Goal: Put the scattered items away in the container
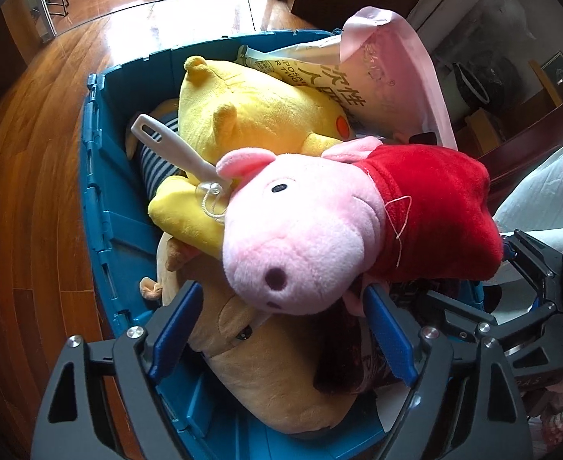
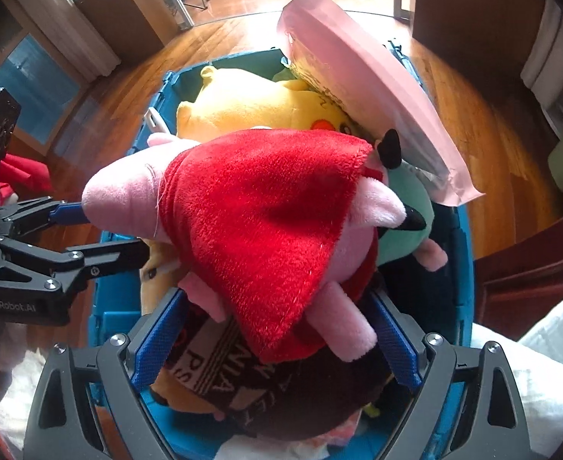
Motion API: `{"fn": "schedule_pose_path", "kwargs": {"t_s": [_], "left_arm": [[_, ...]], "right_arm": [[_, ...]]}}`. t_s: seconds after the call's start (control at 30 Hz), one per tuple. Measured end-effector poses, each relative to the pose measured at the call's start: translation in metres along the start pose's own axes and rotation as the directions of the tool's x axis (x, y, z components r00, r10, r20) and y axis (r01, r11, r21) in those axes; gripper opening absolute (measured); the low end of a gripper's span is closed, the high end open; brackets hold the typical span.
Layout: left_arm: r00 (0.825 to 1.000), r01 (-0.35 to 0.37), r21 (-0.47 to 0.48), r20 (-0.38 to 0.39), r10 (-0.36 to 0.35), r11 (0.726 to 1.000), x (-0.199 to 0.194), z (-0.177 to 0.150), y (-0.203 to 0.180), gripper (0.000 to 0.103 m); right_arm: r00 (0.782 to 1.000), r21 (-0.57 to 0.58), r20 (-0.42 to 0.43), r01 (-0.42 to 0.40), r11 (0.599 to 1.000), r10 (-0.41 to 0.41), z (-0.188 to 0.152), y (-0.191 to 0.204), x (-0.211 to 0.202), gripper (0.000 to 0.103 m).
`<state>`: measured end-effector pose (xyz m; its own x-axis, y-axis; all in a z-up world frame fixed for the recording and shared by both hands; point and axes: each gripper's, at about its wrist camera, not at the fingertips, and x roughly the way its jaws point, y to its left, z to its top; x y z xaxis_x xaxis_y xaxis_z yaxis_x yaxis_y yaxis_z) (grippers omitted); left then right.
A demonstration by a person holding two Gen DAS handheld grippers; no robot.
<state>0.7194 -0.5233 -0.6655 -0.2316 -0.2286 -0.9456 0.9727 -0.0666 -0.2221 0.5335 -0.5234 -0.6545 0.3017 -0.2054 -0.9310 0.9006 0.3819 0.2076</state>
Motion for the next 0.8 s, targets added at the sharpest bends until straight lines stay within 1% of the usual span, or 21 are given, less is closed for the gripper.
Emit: {"fn": "schedule_pose_path", "kwargs": {"t_s": [0.03, 0.1, 0.2, 0.37, 0.5, 0.8], "left_arm": [[1.0, 0.003, 0.004, 0.0, -0.003, 1.0, -0.005, -0.002, -0.001, 0.103], [1.0, 0.0, 0.012, -0.005, 0.0, 1.0, -0.018, -0.006, -0.005, 0.103], [0.999, -0.035, 0.023, -0.003, 0.035, 0.999, -0.037, -0.01, -0.012, 0.103], [0.997, -0.08, -0.019, 0.012, 0.08, 0.997, -0.071, -0.013, -0.017, 0.103], [0.994, -0.112, -0.023, 0.008, 0.112, 0.993, -0.102, -0.014, -0.023, 0.103], [0.992, -0.124, 0.036, 0.037, 0.123, 0.992, -0.205, -0.022, -0.054, 0.103]], "right_arm": [[1.0, 0.002, 0.001, 0.01, 1.0, -0.01, -0.002, 0.001, -0.005, 0.095], [1.0, 0.008, 0.0, 0.026, 1.0, -0.026, -0.006, 0.003, -0.015, 0.101], [1.0, 0.035, -0.004, 0.016, 0.999, -0.016, -0.011, 0.007, -0.03, 0.101], [0.999, 0.051, -0.004, 0.033, 0.998, -0.033, -0.018, 0.017, -0.062, 0.101], [0.999, 0.076, -0.002, 0.043, 0.996, -0.043, -0.018, 0.025, -0.095, 0.101], [0.998, 0.087, 0.03, 0.06, 0.994, -0.063, -0.018, 0.062, -0.186, 0.101]]}}
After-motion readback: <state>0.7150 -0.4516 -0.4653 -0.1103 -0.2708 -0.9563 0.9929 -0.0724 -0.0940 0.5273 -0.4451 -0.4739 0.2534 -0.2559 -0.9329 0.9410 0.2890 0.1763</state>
